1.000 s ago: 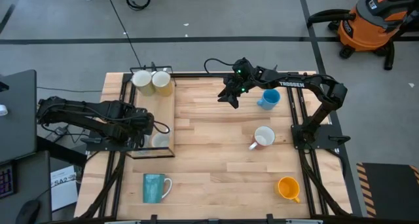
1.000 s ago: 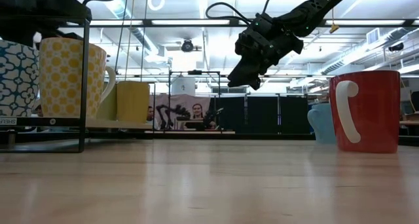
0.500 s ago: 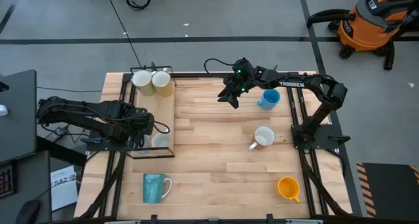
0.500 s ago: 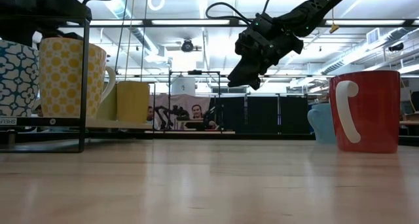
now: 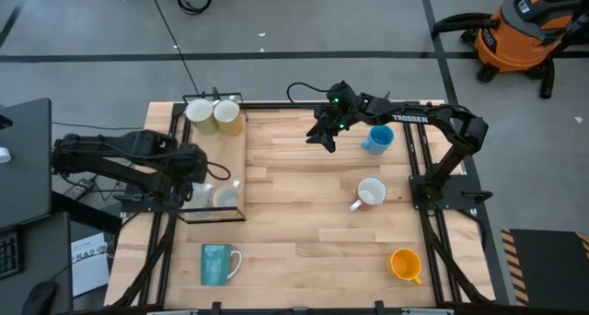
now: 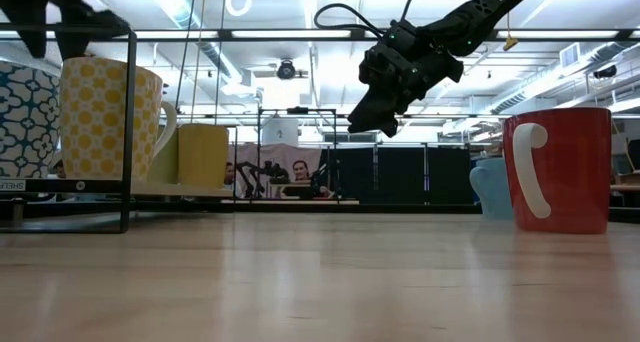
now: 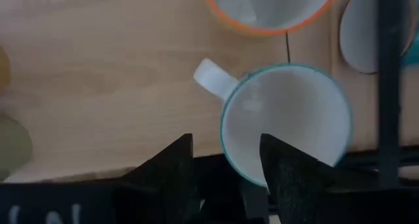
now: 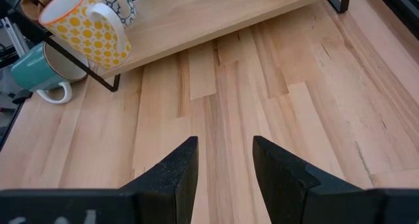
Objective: Place coffee mugs
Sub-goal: Move the light blue mug to the center of the table
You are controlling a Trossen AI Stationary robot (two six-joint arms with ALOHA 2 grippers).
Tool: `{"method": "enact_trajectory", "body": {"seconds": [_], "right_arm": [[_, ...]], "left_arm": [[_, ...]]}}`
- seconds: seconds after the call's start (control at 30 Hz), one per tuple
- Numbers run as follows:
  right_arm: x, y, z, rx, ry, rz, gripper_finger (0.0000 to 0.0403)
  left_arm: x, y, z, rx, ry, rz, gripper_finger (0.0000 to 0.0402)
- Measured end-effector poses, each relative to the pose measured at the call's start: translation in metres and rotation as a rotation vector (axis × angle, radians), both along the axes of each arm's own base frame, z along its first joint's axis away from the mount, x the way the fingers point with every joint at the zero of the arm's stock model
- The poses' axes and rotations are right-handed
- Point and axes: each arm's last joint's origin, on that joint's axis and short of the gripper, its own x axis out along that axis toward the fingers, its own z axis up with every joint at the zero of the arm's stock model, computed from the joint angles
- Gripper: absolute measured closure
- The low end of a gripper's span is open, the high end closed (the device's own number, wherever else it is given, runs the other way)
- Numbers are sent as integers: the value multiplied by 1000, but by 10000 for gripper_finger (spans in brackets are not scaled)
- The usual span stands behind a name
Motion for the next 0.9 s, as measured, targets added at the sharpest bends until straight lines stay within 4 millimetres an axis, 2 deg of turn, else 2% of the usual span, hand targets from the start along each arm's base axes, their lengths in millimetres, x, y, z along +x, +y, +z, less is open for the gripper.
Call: {"method": "enact_trajectory", "body": {"seconds": [0.17, 0.33, 0.5, 0.7, 0.9], "right_arm": [[0, 0, 0, 0, 0, 0, 252], [0, 0, 0, 0, 0, 0, 252], [0, 0, 0, 0, 0, 0, 252], [0, 0, 0, 1, 1, 0, 252], [1, 2, 0, 1, 0, 6, 252]], "left_arm": [[3, -1, 27, -48, -139, 72, 218], [15, -4, 54, -173, -363, 196, 219], [27, -16, 68, -292, -535, 226, 219], [44, -47, 69, -393, -571, 164, 219], [63, -92, 48, -398, -446, 128, 219]]}}
